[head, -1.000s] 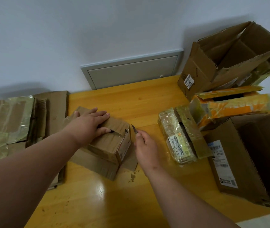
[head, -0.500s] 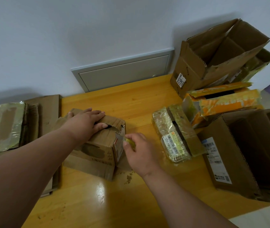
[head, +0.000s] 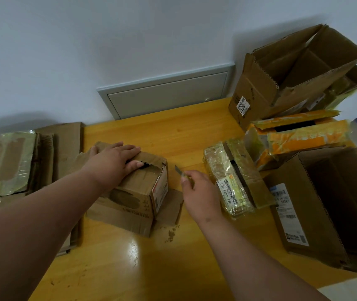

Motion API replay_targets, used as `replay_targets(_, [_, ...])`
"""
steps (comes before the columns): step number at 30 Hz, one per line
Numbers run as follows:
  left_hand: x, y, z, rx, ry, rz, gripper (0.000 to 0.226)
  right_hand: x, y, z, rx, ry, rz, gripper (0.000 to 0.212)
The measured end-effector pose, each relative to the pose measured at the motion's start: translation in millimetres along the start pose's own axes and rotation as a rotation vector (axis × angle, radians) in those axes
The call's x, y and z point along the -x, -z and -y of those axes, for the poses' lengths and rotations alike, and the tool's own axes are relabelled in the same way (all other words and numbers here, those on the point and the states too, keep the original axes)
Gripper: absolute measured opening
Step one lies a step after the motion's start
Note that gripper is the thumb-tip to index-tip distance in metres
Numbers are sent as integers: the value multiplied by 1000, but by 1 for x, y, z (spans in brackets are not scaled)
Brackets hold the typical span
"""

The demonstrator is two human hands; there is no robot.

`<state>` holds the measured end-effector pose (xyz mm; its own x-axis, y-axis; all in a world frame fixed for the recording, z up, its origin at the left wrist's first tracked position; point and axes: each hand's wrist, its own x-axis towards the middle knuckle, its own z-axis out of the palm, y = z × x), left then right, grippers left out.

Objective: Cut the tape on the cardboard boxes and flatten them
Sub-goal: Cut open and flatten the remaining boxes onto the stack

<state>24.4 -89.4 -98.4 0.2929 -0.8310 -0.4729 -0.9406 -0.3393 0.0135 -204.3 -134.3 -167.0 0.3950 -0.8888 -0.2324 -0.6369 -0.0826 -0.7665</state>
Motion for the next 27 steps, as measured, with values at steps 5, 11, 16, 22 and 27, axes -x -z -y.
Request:
replay_targets(5, [1, 11, 0, -58, 35, -10, 77, -7, -7, -2, 110, -118, 129, 40])
replay_targets(11, [12, 5, 7, -8, 9, -160, 45, -7, -10, -3, 218, -247, 301, 72])
replay_targets(16, [19, 1, 9, 27, -26, -233, 29, -9, -6, 13, 80, -132, 3, 43])
replay_targets(22, [24, 2, 10, 79, -1, -262, 29, -16, -12, 57, -223, -113, 239, 65])
replay_targets(27, [29, 0, 21, 272, 105, -243, 26, -6, -14, 54, -269, -102, 403, 65])
